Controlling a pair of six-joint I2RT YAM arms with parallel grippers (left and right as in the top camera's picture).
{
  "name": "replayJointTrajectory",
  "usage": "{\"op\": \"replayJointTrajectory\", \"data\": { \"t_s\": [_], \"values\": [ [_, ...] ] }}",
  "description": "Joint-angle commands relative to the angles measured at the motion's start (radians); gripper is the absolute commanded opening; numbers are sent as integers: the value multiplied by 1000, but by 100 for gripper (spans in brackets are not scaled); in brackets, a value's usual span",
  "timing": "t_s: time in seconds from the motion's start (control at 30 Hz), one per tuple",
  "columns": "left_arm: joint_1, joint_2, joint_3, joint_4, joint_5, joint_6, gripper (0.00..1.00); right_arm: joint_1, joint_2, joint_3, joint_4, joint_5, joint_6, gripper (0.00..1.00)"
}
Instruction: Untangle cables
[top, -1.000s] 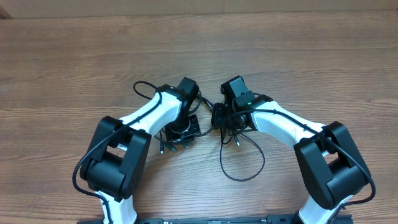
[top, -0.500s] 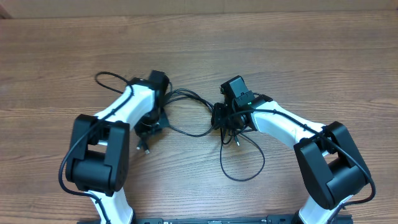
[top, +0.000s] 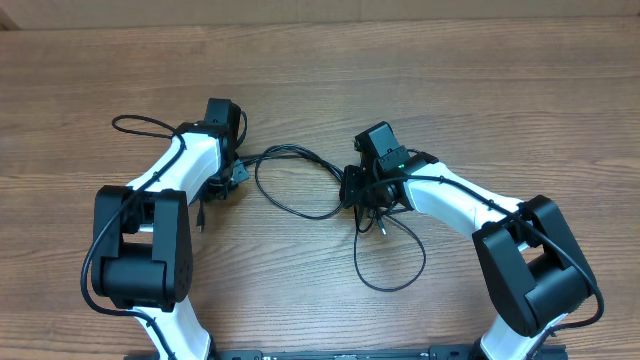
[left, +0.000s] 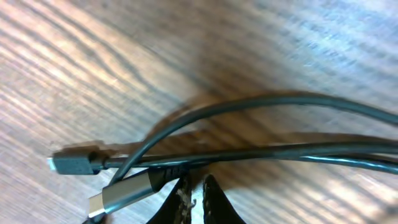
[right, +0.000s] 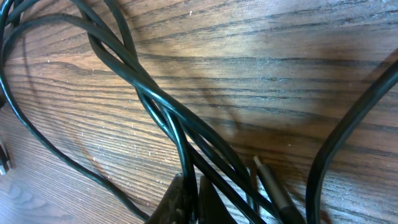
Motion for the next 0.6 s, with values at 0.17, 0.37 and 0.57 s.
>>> {"op": "replayJointTrajectory", "data": {
  "t_s": [0.17,0.37,0.57],
  "values": [
    [4,13,35,-70,166,69,4,0,4,-6,4,7,-2,16],
    [13,13,198,-227,323,130,8,0,4,-7,7,7,-2,17],
    [-8,14,238,-215,422,154,40,0,4,-6,6,7,-2,17]
  ]
}}
